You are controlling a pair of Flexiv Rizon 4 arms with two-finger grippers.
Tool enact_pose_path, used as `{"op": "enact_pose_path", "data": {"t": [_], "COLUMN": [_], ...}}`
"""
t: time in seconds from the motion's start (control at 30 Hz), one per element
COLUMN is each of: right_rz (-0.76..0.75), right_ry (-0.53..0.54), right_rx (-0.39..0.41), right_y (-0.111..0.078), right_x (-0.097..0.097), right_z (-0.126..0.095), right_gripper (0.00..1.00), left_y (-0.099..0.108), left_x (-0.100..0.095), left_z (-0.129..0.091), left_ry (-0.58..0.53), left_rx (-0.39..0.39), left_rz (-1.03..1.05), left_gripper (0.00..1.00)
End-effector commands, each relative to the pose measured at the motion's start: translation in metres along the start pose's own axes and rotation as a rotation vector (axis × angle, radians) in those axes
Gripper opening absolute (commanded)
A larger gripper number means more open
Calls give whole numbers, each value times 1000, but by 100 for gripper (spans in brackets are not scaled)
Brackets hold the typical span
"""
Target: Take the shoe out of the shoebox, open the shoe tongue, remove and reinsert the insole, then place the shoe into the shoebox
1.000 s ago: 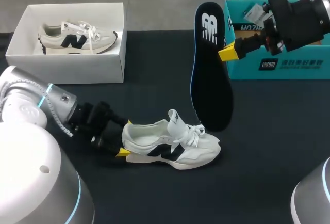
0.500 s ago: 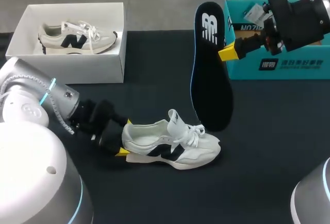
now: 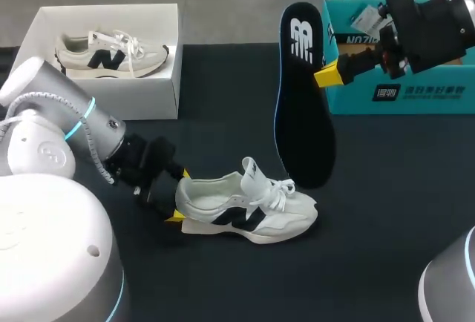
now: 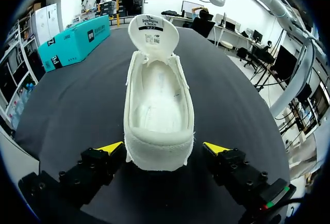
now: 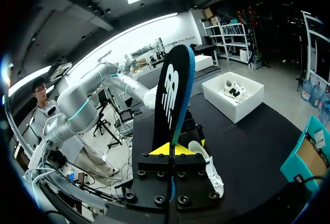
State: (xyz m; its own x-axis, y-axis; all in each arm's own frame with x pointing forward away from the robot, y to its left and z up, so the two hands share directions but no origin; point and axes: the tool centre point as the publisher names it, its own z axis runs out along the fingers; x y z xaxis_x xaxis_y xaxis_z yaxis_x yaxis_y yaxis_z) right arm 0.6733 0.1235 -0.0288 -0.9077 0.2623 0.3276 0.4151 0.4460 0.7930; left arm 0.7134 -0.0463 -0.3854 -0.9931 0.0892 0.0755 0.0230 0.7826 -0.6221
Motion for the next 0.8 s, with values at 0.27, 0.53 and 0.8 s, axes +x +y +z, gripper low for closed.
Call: {"op": "enact_pose_path", "data": {"t": [0.27,0.53,0.8], "right_rz": [1,1,1], "right_ry": [1,1,1], "right_rx": [3,3,3], "right_y": [1,1,1], "right_x": [-2,-2,-2], "right_z": [2,2,2], "right_gripper": [0,0,0], "left_y": [-6,-26,-34], "left_x": [4,10,8], "left_z": [-5,-21,-31], "left_ry": [-3,-64,-65], "left_rx": [-97,-248,-382], "left_rz": [-3,-8,-32], "left_gripper": [100,100,100]}}
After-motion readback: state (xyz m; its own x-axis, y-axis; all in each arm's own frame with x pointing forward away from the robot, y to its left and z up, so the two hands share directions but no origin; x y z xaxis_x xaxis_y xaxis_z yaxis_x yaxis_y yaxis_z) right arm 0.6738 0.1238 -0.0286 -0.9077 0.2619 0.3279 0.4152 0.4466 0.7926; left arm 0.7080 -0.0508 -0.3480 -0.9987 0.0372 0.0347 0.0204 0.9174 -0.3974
